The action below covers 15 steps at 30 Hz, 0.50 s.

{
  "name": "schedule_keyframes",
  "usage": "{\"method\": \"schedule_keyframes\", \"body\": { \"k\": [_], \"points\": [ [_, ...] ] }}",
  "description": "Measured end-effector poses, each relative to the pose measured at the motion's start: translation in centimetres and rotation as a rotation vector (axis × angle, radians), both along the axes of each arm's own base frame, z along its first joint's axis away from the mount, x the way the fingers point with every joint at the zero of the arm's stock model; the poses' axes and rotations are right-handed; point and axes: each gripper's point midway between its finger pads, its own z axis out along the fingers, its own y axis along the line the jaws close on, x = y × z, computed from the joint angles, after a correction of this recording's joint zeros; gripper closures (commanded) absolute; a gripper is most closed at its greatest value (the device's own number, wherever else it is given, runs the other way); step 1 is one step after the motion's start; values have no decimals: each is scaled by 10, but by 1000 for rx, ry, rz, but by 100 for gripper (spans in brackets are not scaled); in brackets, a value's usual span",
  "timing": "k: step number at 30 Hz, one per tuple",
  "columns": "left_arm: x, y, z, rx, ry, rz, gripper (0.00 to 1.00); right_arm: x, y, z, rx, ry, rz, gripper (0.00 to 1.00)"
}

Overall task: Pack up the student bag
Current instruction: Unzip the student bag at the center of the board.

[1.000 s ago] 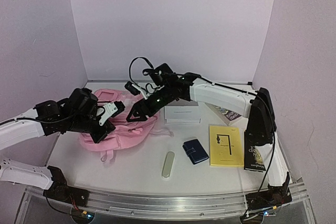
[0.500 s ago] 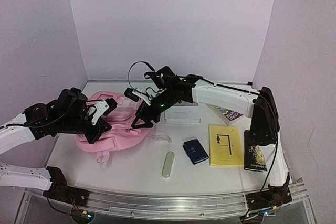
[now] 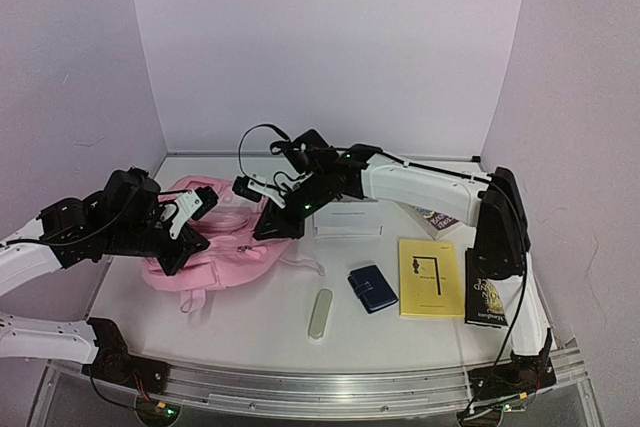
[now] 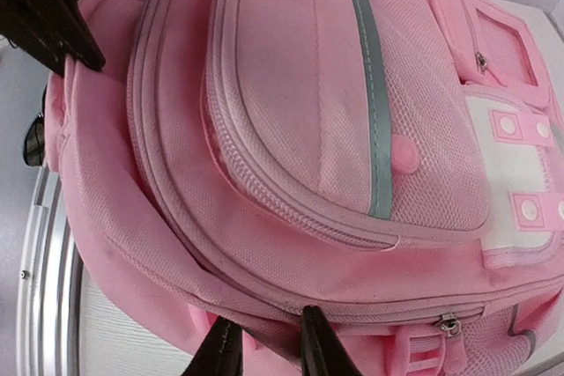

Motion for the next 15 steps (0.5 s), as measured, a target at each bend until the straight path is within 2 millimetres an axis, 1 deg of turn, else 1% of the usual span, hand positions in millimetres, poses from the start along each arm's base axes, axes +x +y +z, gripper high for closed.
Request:
{"method": "schedule_keyframes", "body": {
  "k": [2,3,6,8,9,11,15],
  "points": [
    [0,0,0,1,0,0,97,0,0,0,-4,-12,2,100],
    [0,0,0,2,0,0,93,1,0,0,-7,-10,-4,100],
    [1,-1,-4,12,8,-2,75,1,0,-2,-18,-9,-10,100],
    [4,-6,-7,16,13,-11,61,1,0,-4,-22,1,-17,100],
    [6,-9,-9,21,15,-15,57,1,0,-6,-25,7,-21,100],
    [9,-13,-14,30,26,-18,53,1,-1,-10,-37,24,-30,100],
    [13,-20,-24,67,45,-36,52,-1,0,-15,-50,61,-51,100]
  ]
}}
